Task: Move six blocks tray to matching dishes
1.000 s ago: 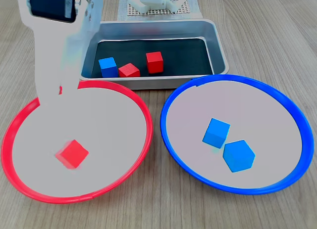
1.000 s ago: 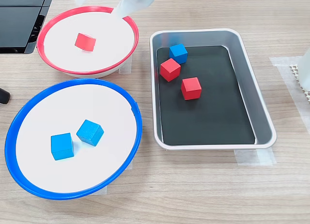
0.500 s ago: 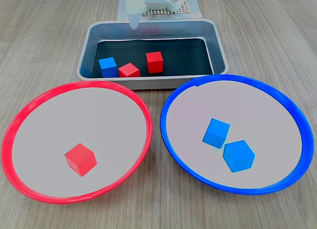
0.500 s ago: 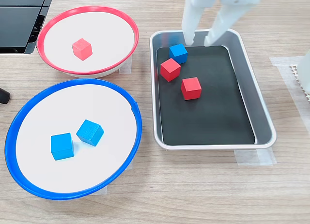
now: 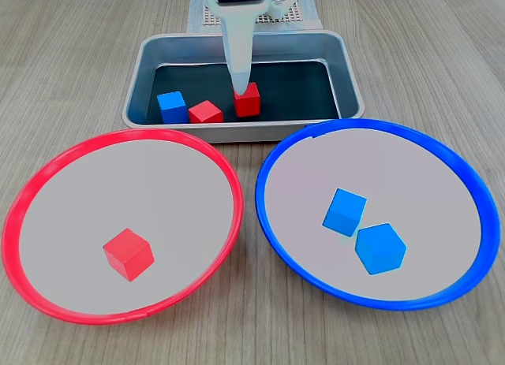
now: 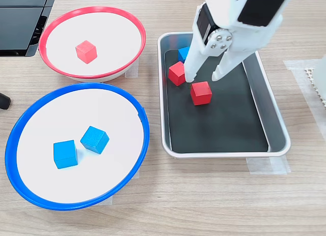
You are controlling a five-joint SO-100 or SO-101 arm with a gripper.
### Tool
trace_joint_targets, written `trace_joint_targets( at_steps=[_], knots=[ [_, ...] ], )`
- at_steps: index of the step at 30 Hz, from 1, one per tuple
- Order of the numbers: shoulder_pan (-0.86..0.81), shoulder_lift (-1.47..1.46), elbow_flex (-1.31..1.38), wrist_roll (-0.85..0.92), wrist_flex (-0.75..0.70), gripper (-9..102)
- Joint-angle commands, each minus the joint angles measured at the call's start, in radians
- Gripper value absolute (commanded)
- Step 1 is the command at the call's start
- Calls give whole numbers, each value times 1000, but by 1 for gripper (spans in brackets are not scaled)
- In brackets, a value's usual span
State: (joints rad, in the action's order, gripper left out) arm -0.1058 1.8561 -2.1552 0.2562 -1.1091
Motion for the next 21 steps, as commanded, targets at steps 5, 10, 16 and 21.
trace_joint_targets(
  at_steps=[5,10,16,21],
  knots=[
    [5,-40,-15,71,74,12],
    [9,-64,-32,89,92,8],
    [44,-72,-32,95,98,3],
    [23,-11,97,-121,-18,0]
  ],
)
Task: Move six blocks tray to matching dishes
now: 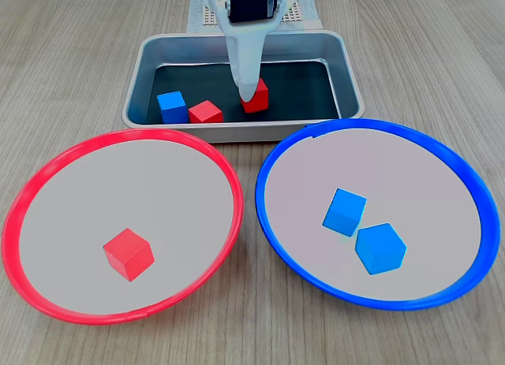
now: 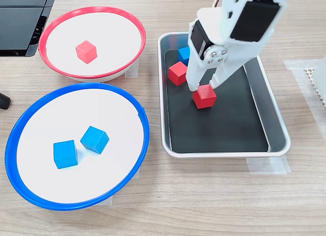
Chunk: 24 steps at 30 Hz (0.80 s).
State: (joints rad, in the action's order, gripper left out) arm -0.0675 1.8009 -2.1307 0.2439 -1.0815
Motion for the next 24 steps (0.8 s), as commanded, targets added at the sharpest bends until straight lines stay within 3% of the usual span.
trace_joint_targets(
  at_steps=[1,4,8,15,17,24],
  knots=[
    [-35,80,115,-224,-72,0],
    [-74,137,172,-417,-74,0],
    [-110,104,273,-486,-18,0],
    [-204,-256,634,-472,137,1],
    [-225,-365,732,-453,192,16],
    [-245,-379,730,-419,212,20]
  ],
)
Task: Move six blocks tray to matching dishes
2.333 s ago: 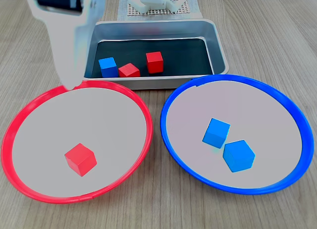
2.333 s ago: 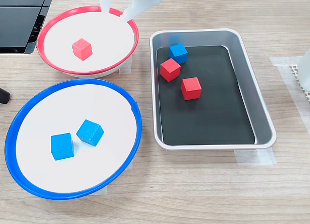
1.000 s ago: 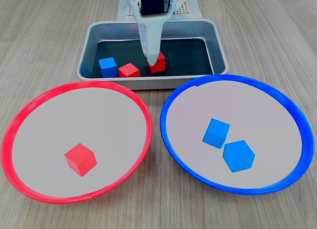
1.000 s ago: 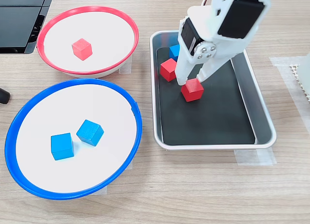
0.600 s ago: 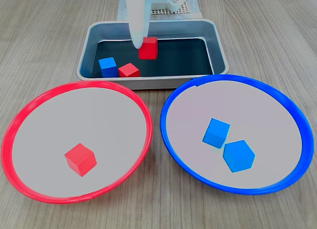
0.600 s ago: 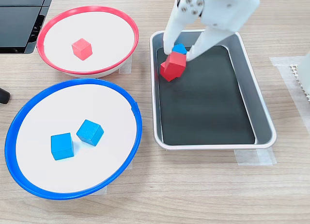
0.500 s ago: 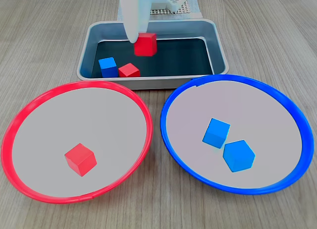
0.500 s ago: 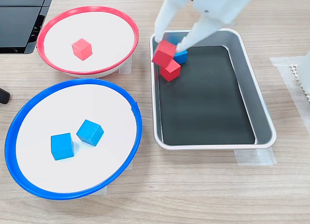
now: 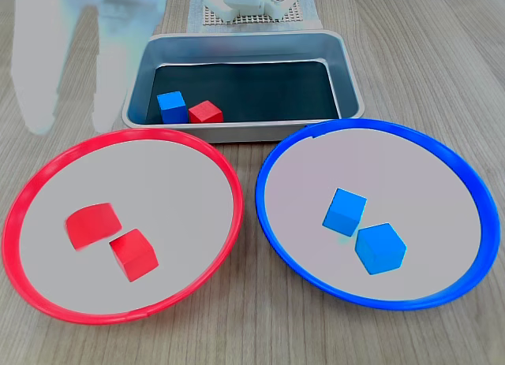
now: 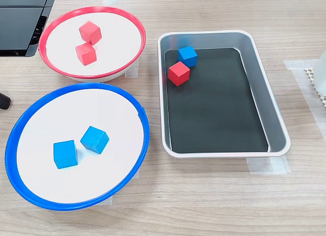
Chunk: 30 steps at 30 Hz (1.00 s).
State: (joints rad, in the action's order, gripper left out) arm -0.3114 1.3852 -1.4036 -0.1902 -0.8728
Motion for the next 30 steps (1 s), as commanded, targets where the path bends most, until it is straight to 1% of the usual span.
trace_joint_targets(
  at_steps=[1,2,3,5,6,7,8,10,12,14,16,17,19,22,24,28,30],
  knots=[
    [0,58,-18,21,-9,16],
    [3,83,-38,37,-41,5],
    [8,117,-63,63,-94,3],
    [18,195,-126,163,-233,1],
    [25,236,-172,238,-296,1],
    [28,298,-245,350,-383,1],
    [29,336,-301,416,-419,1],
    [21,397,-397,505,-457,1],
    [21,439,-485,554,-453,1],
    [40,457,-554,572,-436,1],
    [55,454,-583,572,-423,5],
    [57,449,-588,545,-410,9],
    [54,448,-589,476,-368,14],
    [38,449,-589,244,-262,12],
    [49,446,-583,97,-250,11],
    [118,440,-591,-110,-210,12],
    [146,425,-591,-204,-204,15]
  ],
)
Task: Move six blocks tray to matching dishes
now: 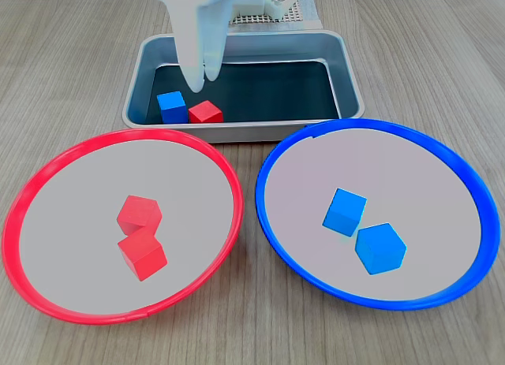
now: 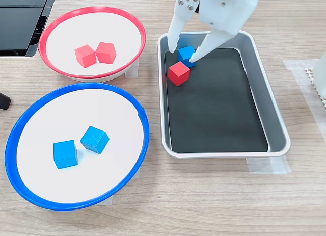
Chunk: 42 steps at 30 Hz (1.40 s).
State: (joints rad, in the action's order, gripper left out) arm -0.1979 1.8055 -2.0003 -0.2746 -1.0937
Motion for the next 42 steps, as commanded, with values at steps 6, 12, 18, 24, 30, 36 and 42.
trace_joint_targets(
  at_steps=[6,12,18,24,30,36,42],
  knots=[
    [14,-57,-17,-244,-54,22],
    [-29,-118,14,-270,-31,22],
    [-55,-176,71,-264,-8,22],
    [-49,-216,74,-249,32,21],
    [-15,-252,95,-301,44,20],
    [6,-284,121,-336,35,10],
    [6,-270,127,-256,-23,0]
  ],
)
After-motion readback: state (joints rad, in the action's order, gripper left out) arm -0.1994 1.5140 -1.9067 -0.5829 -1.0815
